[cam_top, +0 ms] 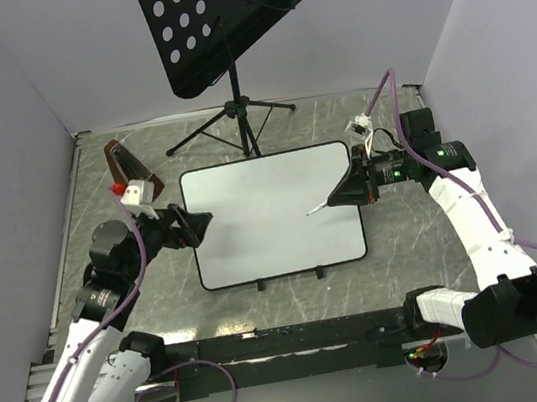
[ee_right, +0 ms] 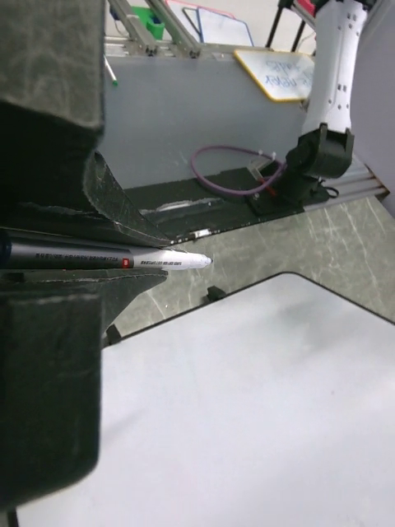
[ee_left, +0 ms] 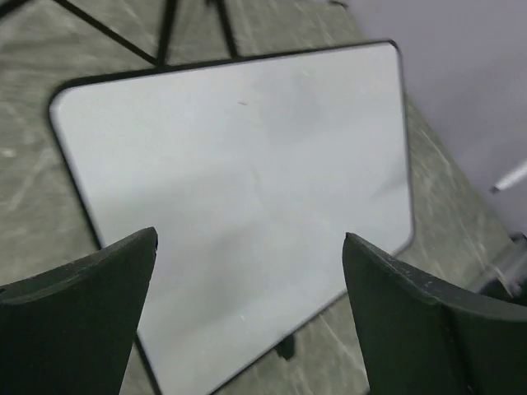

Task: Write a sentence on the whiteboard
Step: Pick up the whiteboard from the whiteboard stand.

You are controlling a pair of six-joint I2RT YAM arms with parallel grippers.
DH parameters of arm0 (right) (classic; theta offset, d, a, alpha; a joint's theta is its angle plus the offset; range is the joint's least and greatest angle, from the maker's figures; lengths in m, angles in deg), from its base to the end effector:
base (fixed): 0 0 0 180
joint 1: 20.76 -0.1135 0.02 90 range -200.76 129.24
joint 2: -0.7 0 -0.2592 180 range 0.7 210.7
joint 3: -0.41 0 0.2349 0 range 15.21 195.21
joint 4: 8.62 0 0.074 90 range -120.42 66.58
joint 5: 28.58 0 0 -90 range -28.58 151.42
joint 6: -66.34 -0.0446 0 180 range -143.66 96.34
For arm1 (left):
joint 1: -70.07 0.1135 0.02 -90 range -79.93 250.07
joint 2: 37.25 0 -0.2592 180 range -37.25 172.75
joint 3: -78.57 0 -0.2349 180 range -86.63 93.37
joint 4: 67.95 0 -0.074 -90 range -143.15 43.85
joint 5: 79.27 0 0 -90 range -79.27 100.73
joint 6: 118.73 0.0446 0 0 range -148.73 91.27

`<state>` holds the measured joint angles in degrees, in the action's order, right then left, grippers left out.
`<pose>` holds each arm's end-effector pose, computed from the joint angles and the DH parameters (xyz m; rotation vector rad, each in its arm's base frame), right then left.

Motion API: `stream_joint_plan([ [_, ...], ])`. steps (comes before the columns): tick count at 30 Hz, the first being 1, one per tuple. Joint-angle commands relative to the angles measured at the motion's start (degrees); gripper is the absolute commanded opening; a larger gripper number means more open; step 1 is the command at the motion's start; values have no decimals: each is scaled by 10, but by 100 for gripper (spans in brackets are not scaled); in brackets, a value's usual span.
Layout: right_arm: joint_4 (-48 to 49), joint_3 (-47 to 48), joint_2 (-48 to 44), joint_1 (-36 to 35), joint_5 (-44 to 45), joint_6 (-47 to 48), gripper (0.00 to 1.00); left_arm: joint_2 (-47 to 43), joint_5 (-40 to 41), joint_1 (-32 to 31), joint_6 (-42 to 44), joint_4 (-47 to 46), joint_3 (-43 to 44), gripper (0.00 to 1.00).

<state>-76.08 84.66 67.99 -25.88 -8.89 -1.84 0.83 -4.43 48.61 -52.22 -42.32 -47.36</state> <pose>0.1967 0.0598 0.3524 -0.9535 1.8192 1.2837 0.1420 -0.0684 0.3185 0.1695 1.7941 -0.7983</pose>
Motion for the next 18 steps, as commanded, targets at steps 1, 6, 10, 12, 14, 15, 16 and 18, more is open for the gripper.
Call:
stream_joint_plan([
  [1,25,-17,-8,14,-25,23,0,-37,46,60,31,-42,-55,96],
  [6,31,-34,-22,21,-33,35,0,23,-92,187,-6,-149,-94,97],
  [10,51,-54,-32,22,-44,32,0,99,-245,270,-24,-207,-79,97],
  [12,61,-64,-34,25,-55,30,0,146,-308,296,-13,-230,-67,97],
  [14,63,-70,-31,24,-67,33,0,184,-374,313,-7,-244,-51,98],
  [15,58,-70,-32,24,-70,37,0,225,-403,323,11,-241,-45,98],
  [16,55,-71,-32,25,-70,41,0,244,-416,325,18,-236,-39,99],
  [18,52,-73,-34,24,-71,47,0,283,-448,329,42,-224,-31,97],
])
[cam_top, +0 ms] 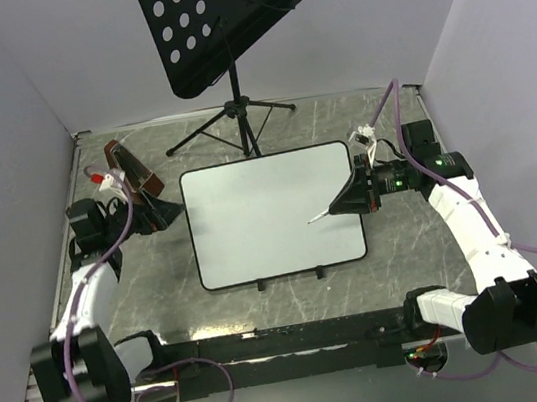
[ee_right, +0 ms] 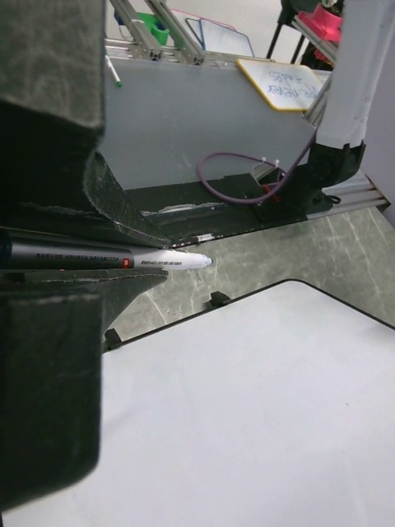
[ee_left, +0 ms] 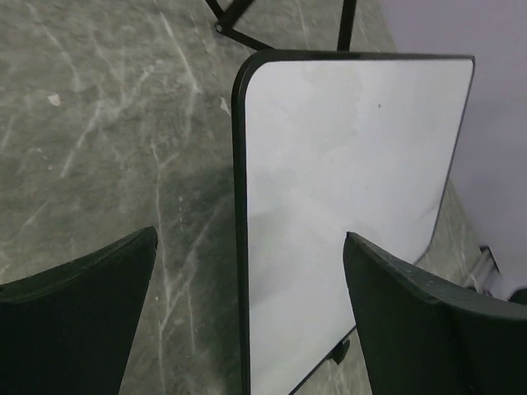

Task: Write a sentence on the whiteboard
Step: Pick up the whiteboard from the whiteboard stand.

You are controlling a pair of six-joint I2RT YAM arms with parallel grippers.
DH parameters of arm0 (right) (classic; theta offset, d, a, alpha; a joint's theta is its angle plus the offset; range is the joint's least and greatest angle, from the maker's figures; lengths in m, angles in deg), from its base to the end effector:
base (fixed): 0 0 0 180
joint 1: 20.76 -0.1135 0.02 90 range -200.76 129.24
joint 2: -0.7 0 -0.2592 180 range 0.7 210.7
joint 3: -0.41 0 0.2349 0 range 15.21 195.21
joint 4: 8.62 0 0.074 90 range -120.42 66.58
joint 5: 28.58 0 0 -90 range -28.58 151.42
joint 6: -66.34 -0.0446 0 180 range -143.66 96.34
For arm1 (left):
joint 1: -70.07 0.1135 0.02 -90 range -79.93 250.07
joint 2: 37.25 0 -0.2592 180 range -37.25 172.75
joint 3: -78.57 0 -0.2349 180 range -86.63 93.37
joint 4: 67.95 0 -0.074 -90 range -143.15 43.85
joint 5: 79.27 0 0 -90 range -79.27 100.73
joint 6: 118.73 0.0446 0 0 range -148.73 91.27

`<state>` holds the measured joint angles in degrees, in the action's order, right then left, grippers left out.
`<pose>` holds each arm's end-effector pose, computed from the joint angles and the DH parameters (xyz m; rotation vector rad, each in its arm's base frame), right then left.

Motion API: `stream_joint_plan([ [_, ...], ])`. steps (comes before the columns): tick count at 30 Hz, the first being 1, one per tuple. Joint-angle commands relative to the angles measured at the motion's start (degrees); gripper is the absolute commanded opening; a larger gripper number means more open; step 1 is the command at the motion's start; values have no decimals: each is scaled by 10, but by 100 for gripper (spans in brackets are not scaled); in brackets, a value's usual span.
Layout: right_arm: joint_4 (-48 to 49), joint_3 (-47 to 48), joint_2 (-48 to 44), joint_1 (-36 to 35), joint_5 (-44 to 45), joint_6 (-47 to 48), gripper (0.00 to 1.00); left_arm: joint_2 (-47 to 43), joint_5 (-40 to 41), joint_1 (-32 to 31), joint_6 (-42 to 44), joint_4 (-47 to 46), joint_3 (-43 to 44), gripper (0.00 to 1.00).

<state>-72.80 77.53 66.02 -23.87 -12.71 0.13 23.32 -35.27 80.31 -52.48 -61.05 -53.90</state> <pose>0.1917 0.0534 0.3288 -0.9422 1.7811 1.3307 0.2224 0.0076 0.2504 -0.0142 1.9126 -0.9239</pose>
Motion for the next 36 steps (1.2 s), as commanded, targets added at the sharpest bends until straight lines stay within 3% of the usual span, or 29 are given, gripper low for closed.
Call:
stream_joint_plan([
  [1,22,-4,-15,4,-33,29,0,67,-141,11,48,-38,35,96],
  [5,31,-12,-21,4,-30,25,0,82,-160,12,27,-86,20,95],
  [19,70,-30,-29,3,-18,6,0,99,-135,1,6,-90,10,94],
  [26,73,-34,-26,3,-26,3,0,141,-155,-23,-27,-187,-9,89],
  [36,85,-47,-32,0,-32,2,0,153,-154,-23,8,-136,4,89],
])
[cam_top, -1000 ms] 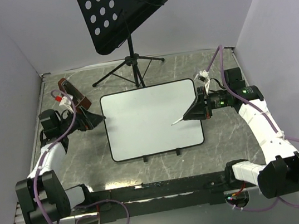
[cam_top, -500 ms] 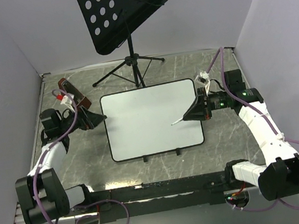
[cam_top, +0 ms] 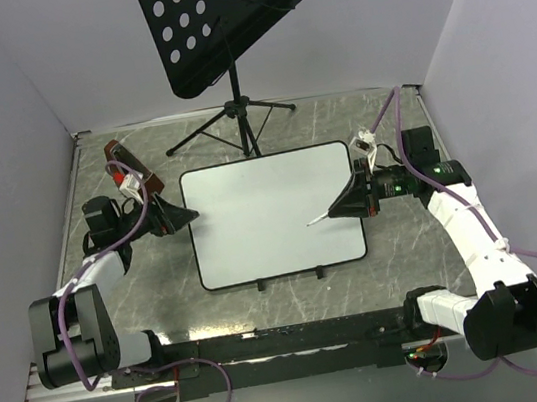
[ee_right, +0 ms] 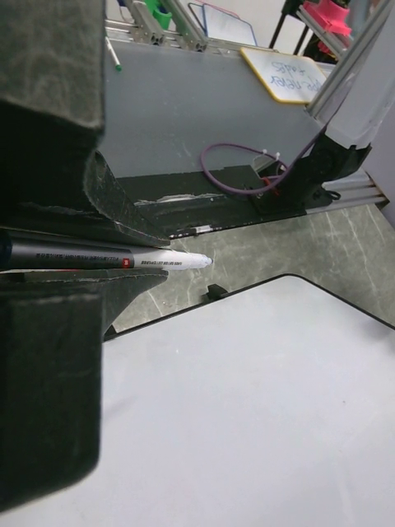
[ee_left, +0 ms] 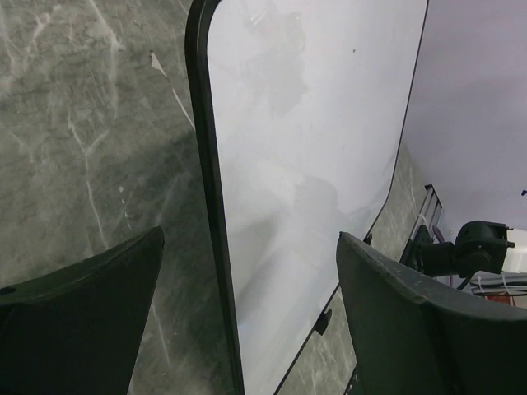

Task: Write a sentence on the whiteboard
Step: Pick up the whiteboard from the whiteboard stand.

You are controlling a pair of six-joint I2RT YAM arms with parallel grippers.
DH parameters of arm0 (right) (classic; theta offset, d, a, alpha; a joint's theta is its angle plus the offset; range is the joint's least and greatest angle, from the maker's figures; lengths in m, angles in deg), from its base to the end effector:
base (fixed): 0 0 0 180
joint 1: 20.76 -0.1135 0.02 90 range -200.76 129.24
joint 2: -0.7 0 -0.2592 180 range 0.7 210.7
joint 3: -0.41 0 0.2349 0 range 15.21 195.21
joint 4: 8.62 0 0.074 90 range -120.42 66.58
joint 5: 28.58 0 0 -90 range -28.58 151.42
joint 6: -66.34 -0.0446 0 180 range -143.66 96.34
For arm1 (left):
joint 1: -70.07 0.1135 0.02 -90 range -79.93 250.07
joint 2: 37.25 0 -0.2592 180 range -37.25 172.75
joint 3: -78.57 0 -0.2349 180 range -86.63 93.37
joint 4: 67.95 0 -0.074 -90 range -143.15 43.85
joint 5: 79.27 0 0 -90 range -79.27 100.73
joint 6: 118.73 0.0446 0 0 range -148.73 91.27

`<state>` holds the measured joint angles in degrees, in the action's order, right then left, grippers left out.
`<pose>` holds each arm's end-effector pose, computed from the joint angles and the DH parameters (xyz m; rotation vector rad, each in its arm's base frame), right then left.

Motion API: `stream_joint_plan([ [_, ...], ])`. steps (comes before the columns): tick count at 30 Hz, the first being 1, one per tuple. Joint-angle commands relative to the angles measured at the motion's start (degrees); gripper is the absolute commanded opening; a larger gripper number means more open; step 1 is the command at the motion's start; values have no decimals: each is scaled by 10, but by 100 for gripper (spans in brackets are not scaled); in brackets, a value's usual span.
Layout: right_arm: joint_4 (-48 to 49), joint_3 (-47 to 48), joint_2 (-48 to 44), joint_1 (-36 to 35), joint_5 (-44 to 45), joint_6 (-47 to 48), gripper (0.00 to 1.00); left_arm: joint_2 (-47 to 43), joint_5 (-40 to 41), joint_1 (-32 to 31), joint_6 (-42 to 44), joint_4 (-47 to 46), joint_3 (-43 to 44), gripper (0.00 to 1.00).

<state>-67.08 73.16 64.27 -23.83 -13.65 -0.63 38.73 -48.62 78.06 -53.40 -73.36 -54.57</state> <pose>0.1897 0.0533 0.3183 -0.9602 1.7348 1.3202 0.2539 -0.0031 0.2118 0.1391 1.9497 -1.2063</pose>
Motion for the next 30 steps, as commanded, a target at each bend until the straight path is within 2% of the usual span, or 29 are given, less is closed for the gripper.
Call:
stream_joint_plan([
  [1,27,-3,-13,-1,-23,11,0,-2,-17,-2,18,-6,13,89],
  [6,25,-3,-13,-4,-19,18,0,-43,56,0,47,46,25,92],
  [13,4,9,-20,-18,13,54,0,-128,164,28,44,112,37,100],
  [15,0,15,-22,-23,26,66,0,-163,180,34,38,111,35,97],
  [21,-18,34,-16,-42,64,106,0,-213,170,38,-1,79,8,97],
  [30,30,50,-11,-106,128,108,0,-250,178,38,1,108,14,96],
])
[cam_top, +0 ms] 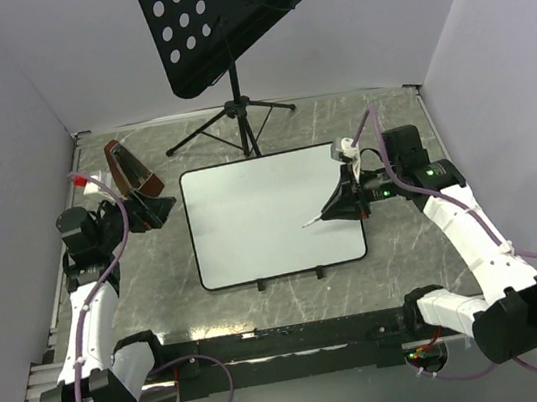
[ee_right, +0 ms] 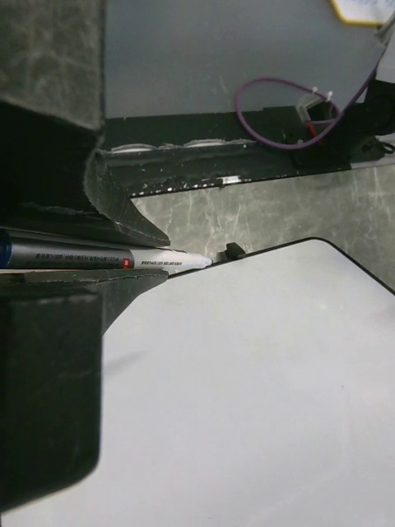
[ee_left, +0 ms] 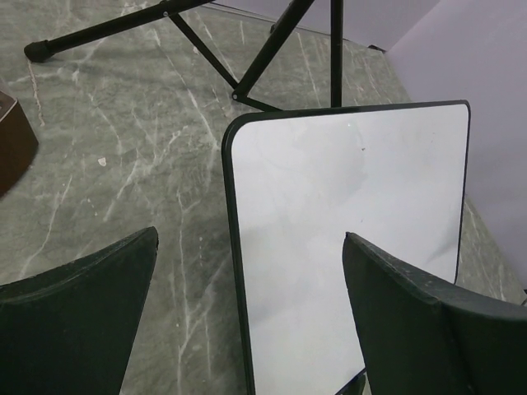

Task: Write a sentence on the whiteboard
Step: Pick up the whiteboard from the whiteboard stand.

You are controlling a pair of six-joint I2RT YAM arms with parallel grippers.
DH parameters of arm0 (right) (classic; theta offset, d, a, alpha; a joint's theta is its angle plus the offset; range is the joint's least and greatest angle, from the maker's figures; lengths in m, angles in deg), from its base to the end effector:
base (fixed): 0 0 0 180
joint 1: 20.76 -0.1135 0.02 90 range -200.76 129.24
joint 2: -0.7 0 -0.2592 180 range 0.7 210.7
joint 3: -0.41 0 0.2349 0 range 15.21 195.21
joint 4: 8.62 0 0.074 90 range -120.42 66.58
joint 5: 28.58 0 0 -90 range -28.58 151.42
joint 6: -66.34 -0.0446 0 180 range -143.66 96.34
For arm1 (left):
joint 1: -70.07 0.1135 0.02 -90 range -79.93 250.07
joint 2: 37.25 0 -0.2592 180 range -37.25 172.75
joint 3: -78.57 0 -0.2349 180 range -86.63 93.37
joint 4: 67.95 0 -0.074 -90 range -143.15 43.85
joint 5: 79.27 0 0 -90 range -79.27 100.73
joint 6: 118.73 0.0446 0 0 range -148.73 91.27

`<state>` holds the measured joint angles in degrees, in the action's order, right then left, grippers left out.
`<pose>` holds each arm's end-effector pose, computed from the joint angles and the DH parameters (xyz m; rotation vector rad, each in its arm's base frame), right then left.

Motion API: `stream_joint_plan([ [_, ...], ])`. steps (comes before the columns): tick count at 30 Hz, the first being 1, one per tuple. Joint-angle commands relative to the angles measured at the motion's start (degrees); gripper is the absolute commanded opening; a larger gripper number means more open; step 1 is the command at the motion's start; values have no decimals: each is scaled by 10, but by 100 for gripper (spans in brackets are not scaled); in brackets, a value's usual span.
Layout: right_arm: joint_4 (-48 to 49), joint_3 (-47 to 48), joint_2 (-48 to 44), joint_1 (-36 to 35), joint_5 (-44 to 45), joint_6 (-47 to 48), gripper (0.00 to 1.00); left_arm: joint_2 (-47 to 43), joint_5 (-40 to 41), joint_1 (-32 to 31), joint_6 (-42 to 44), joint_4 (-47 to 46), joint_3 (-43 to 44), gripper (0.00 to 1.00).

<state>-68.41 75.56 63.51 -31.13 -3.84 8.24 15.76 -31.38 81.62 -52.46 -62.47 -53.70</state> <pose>0.1832 0.0747 0.3260 -1.1808 1.6779 1.1074 0.2050 0.0114 0.2789 0.0011 1.7766 -0.7966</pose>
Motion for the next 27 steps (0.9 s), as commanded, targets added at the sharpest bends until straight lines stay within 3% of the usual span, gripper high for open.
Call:
stream_joint_plan([
  [1,48,26,-2,-41,38,18,0,-23,3,2,-11,2,9,97],
  [10,89,41,12,-133,115,-2,0,-31,21,2,2,74,35,97],
  [27,90,64,50,-227,170,-18,0,-46,37,2,1,63,21,97],
])
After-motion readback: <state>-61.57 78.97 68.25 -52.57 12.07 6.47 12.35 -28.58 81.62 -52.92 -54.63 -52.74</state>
